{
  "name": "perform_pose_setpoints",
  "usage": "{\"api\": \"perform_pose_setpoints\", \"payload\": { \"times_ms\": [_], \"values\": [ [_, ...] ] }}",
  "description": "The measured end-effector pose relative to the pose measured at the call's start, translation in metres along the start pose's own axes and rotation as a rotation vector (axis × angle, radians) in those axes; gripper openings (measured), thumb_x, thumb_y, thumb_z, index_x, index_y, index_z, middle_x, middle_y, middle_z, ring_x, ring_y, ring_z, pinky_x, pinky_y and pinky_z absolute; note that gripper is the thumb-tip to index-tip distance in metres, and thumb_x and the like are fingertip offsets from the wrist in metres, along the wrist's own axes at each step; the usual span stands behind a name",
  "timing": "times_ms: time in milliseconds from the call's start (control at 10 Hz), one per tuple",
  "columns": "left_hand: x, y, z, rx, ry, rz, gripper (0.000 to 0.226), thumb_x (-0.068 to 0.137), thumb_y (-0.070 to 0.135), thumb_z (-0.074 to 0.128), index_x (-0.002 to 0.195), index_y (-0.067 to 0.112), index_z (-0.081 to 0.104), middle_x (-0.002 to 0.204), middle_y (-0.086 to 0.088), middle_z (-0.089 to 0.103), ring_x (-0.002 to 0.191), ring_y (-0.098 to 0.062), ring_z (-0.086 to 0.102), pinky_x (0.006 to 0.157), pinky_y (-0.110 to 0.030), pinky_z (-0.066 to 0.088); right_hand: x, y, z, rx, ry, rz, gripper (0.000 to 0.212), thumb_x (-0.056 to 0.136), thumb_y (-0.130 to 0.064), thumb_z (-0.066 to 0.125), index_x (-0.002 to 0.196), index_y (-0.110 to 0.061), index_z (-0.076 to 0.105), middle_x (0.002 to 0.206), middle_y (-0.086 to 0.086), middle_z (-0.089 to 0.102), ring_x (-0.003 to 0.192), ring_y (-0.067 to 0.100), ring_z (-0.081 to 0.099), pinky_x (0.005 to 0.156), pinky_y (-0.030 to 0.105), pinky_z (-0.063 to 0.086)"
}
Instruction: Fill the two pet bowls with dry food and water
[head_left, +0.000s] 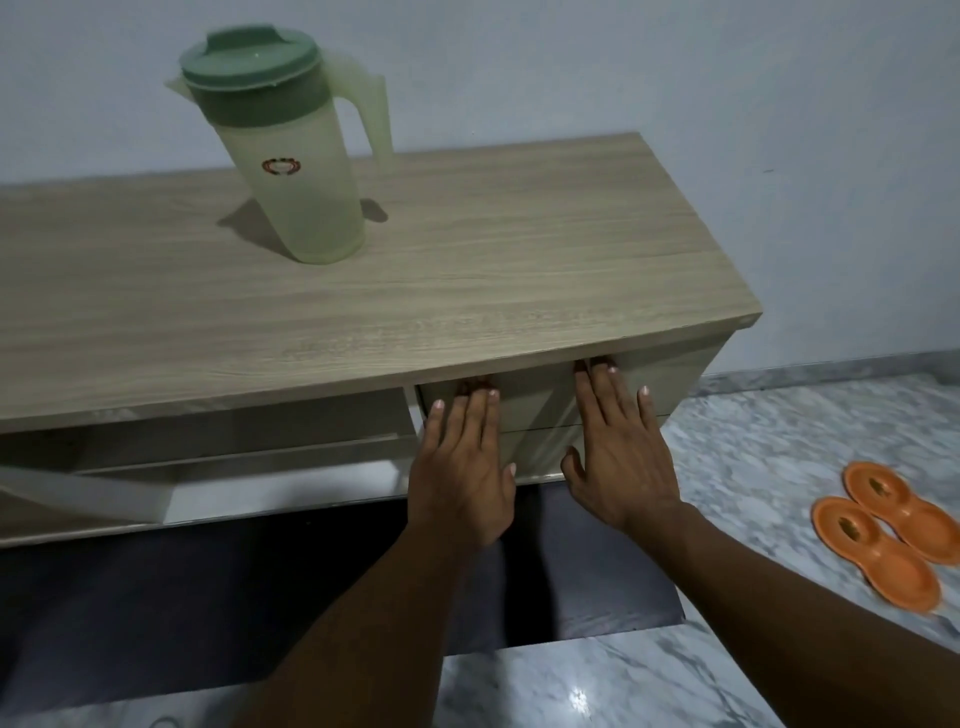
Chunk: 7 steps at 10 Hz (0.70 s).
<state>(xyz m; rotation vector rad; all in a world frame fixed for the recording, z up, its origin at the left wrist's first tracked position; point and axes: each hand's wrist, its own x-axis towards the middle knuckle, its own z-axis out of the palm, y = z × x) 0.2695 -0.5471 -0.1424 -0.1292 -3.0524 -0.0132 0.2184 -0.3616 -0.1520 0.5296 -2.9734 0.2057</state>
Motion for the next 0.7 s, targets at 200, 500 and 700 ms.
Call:
{"api": "perform_pose_setpoints", "payload": {
  "times_ms": [200,500,700],
  "values": [
    [-0.02,0.01,-0.026,-0.034,-0.039,0.02,0.078,0.09,0.041,0.045,0.155,0.002,0.027,0.162,-0.018,0.025,0.151,-0.033,0.022,0.12,-0.053,0.024,-0.019,-0.001,-0.026,0.051,0.061,-0.08,0.077,0.087,-0.027,0.06,0.157,-0.006,0.033,0.165,0.011,0.029,0.155,0.027,0.022,0.123,0.052,0.025],
    [0.017,0.008,-0.199,0.033,0.101,0.106,0.068,0.103,0.042,0.026,0.159,0.014,0.002,0.168,-0.006,0.003,0.155,-0.022,0.0,0.126,-0.041,0.005,0.028,-0.012,-0.184,0.041,0.308,-0.222,0.068,0.094,-0.034,0.052,0.155,-0.008,0.036,0.161,0.012,0.038,0.151,0.027,0.032,0.122,0.048,0.029],
    [0.072,-0.006,-0.387,0.109,0.425,0.137,0.068,0.102,0.04,0.029,0.16,0.012,0.007,0.168,-0.006,0.005,0.155,-0.023,0.001,0.126,-0.041,0.006,0.089,-0.032,-0.378,-0.01,0.569,-0.32,0.067,0.099,-0.037,0.044,0.158,-0.01,0.03,0.165,0.007,0.031,0.155,0.022,0.022,0.124,0.046,0.025]
  ]
}}
